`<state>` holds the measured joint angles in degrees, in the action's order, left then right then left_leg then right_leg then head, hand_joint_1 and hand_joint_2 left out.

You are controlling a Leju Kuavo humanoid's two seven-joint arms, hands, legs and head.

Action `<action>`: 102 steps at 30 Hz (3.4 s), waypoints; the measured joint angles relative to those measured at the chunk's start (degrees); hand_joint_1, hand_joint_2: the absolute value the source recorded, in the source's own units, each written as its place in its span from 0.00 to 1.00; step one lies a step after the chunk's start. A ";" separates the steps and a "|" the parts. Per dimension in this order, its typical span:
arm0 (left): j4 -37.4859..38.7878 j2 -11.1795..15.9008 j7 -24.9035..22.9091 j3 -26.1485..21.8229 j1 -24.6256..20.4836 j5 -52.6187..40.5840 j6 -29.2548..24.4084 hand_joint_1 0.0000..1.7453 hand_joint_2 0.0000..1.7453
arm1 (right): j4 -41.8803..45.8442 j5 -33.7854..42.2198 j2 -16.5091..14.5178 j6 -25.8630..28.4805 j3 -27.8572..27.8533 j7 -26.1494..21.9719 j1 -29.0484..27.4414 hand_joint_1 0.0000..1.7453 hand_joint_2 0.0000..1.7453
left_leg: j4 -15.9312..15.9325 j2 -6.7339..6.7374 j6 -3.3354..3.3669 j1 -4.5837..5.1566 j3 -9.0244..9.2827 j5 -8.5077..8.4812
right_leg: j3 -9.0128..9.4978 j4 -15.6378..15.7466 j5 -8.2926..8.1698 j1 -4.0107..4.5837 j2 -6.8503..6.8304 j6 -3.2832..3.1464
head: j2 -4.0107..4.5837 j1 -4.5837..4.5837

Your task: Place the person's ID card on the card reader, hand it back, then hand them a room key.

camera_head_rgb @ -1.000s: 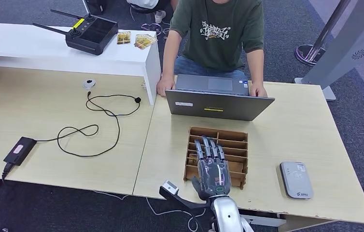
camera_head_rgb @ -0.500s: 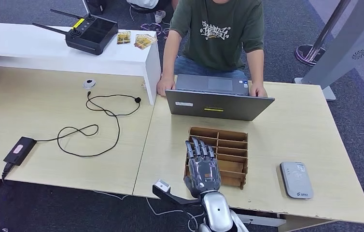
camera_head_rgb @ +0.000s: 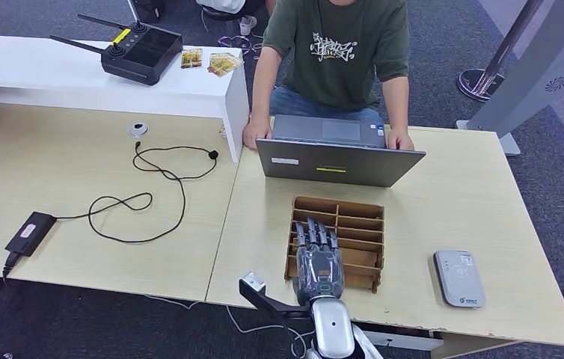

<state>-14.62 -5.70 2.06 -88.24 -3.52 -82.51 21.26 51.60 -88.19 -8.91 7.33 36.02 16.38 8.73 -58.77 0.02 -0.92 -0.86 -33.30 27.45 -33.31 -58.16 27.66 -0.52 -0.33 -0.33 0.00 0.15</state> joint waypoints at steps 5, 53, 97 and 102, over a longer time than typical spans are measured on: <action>0.00 0.00 -0.01 0.00 0.02 0.37 -0.02 0.00 0.00 | 2.49 0.00 0.90 -1.20 1.52 0.55 -0.58 0.00 1.00 | 0.00 0.00 0.00 0.00 0.00 0.00 | 0.00 0.00 0.00 0.00 0.00 0.00 | -0.01 0.00; 0.34 0.57 -0.81 0.39 -0.04 0.22 -0.24 0.00 0.00 | 0.50 0.00 0.72 -4.13 0.03 -0.49 -1.22 0.00 1.00 | 0.00 0.01 0.00 0.00 0.01 0.00 | -0.01 0.01 0.00 0.00 0.01 0.00 | -0.02 0.00; 0.57 1.01 -0.81 1.33 -0.03 0.53 -0.24 0.00 0.00 | 8.15 0.04 1.48 -7.38 -0.18 -1.15 -2.76 0.64 1.00 | 0.00 0.03 0.00 0.00 0.01 0.00 | -0.03 0.01 0.00 0.00 0.04 0.00 | -0.01 0.00; 0.57 1.01 -0.81 1.33 -0.03 0.53 -0.24 0.00 0.00 | 8.15 0.07 1.48 -7.41 -0.18 -1.21 -2.76 0.06 1.00 | 0.00 0.03 0.00 0.00 0.01 0.00 | -0.03 0.01 0.00 0.00 0.04 0.00 | -0.01 0.00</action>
<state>-14.05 -4.70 1.25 -86.90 -3.55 -81.98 21.03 59.76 -88.13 -7.43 -0.08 35.85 15.17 5.97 -58.77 0.04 -0.92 -0.86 -33.29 27.45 -33.34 -58.15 27.66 -0.52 -0.29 -0.33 -0.01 0.15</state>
